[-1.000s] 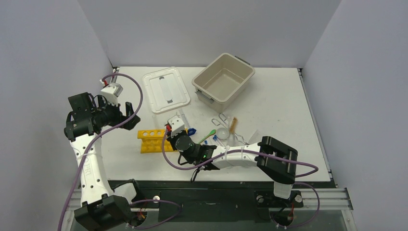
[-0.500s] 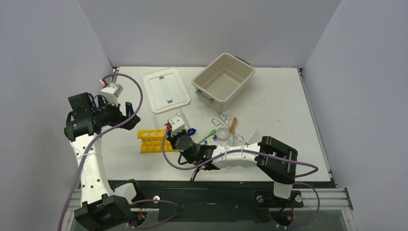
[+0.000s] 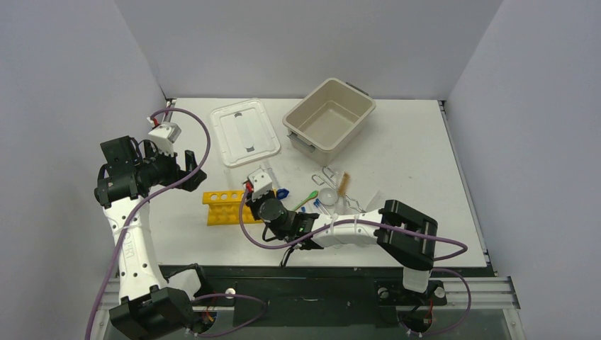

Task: Organize the chemistry lab equipment
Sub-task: Insert the test tube into the slot of the test tube rack.

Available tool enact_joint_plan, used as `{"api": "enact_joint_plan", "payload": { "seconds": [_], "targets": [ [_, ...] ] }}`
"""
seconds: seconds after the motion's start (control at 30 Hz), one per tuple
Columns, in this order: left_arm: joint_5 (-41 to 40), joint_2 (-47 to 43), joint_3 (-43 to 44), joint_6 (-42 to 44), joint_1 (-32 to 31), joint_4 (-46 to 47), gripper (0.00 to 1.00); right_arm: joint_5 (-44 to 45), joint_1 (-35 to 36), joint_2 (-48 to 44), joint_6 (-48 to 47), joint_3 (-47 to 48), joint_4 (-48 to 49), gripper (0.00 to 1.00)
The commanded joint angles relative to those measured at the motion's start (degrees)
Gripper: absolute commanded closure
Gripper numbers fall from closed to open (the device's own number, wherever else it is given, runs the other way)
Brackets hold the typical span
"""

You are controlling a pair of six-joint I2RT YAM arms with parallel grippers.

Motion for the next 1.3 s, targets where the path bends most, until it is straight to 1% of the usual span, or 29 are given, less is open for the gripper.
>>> {"api": "enact_joint_plan", "payload": {
  "seconds": [0.0, 0.77, 0.83, 0.87, 0.93, 1.0, 1.1, 1.27],
  "targets": [
    [0.0, -0.5, 0.8, 1.2, 0.4, 0.3, 0.04, -0.8, -0.5, 0.6, 1.6, 0.9, 2.9, 1.0],
    [-1.2, -1.1, 0.5, 1.8, 0.4, 0.8, 0.03, -0.1, -0.4, 3.1, 1.9, 0.1, 1.7, 1.0],
    [-1.3, -1.1, 0.6, 1.8, 0.4, 0.8, 0.03, 0.0, -0.3, 3.3, 1.9, 0.1, 1.2, 0.93],
    [-1.4, -1.1, 0.6, 1.8, 0.4, 0.8, 0.03, 0.2, -0.3, 3.3, 1.9, 0.1, 1.1, 0.85],
    [-1.5, -1.0, 0.6, 1.8, 0.4, 0.8, 0.04, 0.6, -0.1, 3.0, 1.7, 0.0, 0.8, 0.76],
    [-1.5, -1.0, 0.7, 1.8, 0.5, 0.7, 0.03, 1.2, 0.1, 2.4, 1.4, 0.1, 0.5, 0.69],
    [-1.4, -0.7, 1.1, 1.7, 0.4, 0.6, 0.03, 1.6, 0.2, 0.2, 1.0, 0.1, -0.4, 0.63],
    [-0.8, -0.2, 2.2, 1.6, 0.4, -0.2, 0.04, 2.3, 0.1, -6.5, 1.1, -0.5, -4.1, 0.59]
  ]
}}
